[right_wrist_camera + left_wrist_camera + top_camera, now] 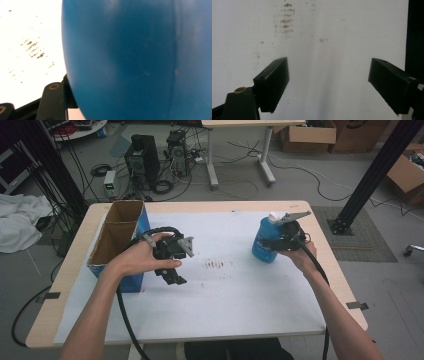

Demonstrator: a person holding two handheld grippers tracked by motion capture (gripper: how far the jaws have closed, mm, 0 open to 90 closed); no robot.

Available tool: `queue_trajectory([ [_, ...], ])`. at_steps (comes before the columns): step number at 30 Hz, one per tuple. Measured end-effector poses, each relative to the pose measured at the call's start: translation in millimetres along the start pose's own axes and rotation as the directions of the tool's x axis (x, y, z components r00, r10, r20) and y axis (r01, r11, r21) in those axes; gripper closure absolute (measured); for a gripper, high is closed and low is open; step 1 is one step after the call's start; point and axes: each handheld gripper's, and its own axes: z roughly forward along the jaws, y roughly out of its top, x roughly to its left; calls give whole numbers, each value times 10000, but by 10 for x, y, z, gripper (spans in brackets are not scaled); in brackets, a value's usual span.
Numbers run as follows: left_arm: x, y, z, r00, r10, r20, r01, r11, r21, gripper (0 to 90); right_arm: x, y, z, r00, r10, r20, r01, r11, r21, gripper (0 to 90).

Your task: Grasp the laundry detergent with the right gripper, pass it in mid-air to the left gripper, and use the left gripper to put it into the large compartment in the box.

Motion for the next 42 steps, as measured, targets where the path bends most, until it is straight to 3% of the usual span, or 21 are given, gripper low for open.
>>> queue_trajectory([
  [12, 5, 0, 6, 10000, 5, -6, -5, 10000, -7, 177, -12, -3, -4, 10000, 30, -55, -31, 10000, -70, 418],
  [16, 13, 2, 9, 10000, 14, 21, -14, 10000, 28, 177, -51, -14, -14, 9991, 178, -388, -184, 9997, -156, 436],
  [28, 15, 10, 17, 10000, -53, 31, 53, 10000, 5, 177, -67, -26, -13, 9987, 71, -508, -86, 9995, -289, 460],
  [36, 16, -4, -3, 9999, -117, 13, 117, 9999, -24, 177, -11, 6, -22, 9981, -444, -420, 428, 9983, -384, 463],
  [41, 23, -18, -30, 9998, -220, 7, 220, 9997, -143, 177, 45, 70, -85, 9944, -829, -660, 794, 9954, -542, 462],
  [42, 28, -17, -38, 9997, -263, -4, 263, 9996, -90, 177, 90, 118, -128, 9877, -1185, -1024, 1130, 9919, -580, 462],
])
